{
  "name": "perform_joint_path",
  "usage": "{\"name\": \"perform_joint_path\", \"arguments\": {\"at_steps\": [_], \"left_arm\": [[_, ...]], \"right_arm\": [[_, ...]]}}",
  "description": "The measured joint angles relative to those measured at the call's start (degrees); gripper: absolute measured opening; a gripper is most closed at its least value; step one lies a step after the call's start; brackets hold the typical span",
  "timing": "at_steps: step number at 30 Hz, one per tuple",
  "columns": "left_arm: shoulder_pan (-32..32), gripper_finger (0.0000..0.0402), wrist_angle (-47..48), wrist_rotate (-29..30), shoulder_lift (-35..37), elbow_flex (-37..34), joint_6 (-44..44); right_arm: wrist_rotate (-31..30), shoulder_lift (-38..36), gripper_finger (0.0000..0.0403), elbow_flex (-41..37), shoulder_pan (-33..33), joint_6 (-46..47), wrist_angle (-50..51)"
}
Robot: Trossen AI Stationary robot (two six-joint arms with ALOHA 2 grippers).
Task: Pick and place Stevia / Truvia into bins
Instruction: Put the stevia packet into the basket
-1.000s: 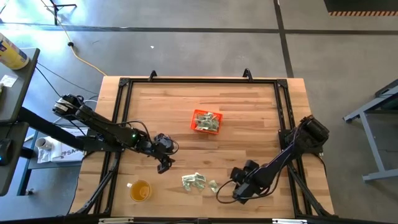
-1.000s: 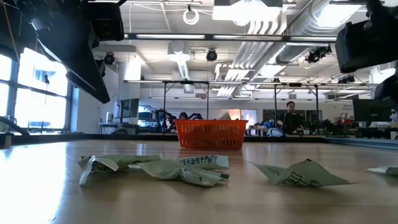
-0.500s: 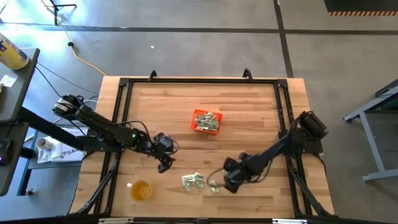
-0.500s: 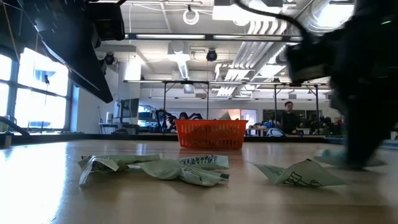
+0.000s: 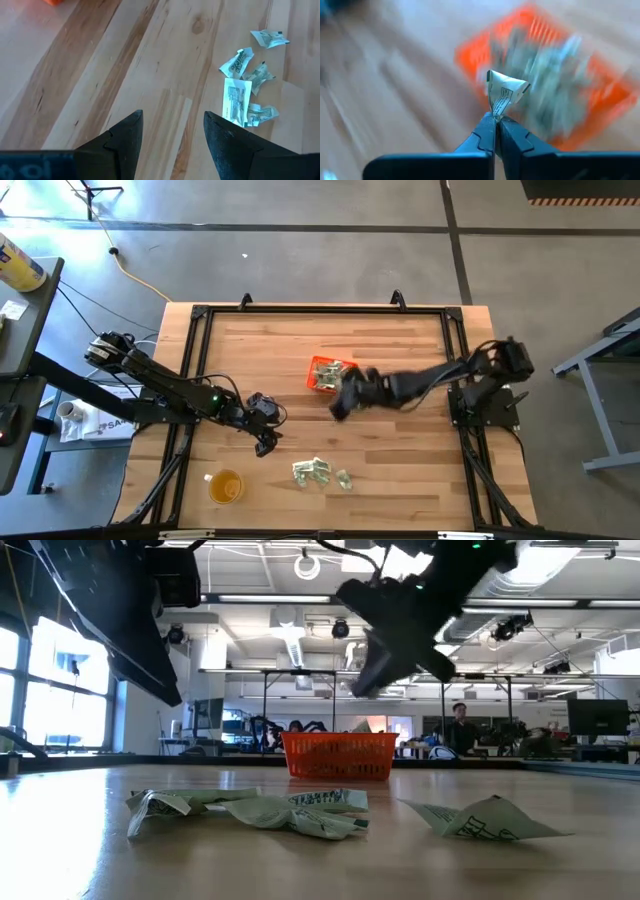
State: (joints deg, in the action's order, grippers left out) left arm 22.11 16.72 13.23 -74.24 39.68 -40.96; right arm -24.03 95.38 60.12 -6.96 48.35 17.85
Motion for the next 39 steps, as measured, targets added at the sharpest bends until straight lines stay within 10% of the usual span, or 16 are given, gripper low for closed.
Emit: {"name": "perform_joint_path", "arguments": {"at_steps": [10, 21, 39], "left_arm": [[0.00, 0.0243, -0.04, 0.48, 0.00, 0.00, -2.23], [0.00, 0.0244, -0.25, 2.15, 0.00, 0.00, -6.04], [0.02, 0.0274, -8.28, -7.51, -5.50, 0.69, -8.78]], "right_arm": [[21.83, 1.51, 0.0041, 0.09, 15.09, -4.25, -7.19], [19.13, 0.98, 0.0116, 0.20, 15.66, -1.81, -9.52], [23.65, 0.52, 0.0145, 0.20, -5.06, 4.65, 6.16]]}}
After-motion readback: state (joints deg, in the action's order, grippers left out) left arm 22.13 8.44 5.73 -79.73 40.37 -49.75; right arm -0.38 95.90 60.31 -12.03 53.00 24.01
